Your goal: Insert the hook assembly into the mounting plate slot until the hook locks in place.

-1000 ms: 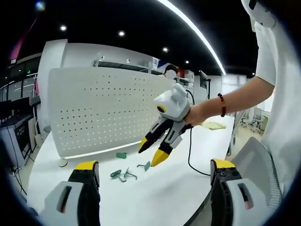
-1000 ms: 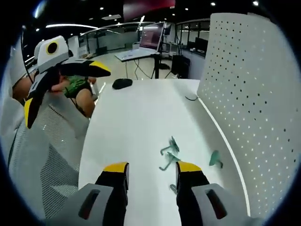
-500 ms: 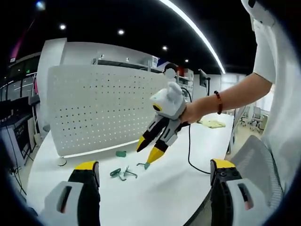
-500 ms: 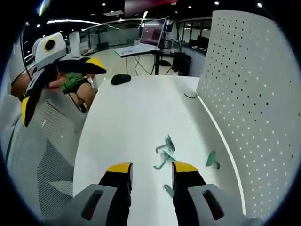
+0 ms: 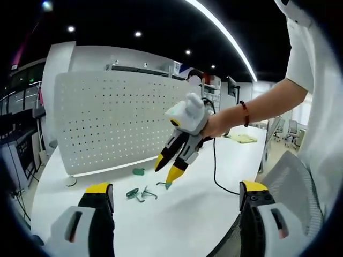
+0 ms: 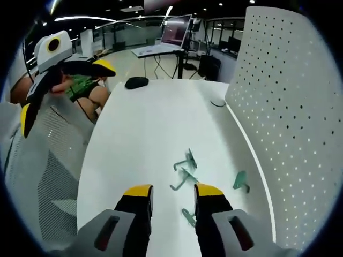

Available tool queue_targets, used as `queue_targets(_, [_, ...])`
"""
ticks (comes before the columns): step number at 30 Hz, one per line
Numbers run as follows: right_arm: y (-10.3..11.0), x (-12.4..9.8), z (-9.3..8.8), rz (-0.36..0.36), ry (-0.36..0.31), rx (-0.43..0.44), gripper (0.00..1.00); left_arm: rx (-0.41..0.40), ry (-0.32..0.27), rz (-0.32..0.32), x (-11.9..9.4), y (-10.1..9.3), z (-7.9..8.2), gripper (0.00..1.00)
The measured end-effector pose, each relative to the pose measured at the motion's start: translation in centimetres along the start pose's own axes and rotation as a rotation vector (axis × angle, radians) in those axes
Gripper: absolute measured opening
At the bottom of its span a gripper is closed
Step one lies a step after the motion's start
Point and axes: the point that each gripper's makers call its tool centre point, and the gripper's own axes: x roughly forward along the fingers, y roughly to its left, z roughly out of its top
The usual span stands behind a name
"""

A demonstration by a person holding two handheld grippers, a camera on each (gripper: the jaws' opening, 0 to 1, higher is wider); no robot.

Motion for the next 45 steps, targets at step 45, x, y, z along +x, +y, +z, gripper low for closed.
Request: queue_targets(45, [-2.1, 3.9, -1.6, 0.029, 0.141, -0.104, 0.22, -0.02, 0.009, -0.022, 0.7, -0.4, -0.5, 0.98])
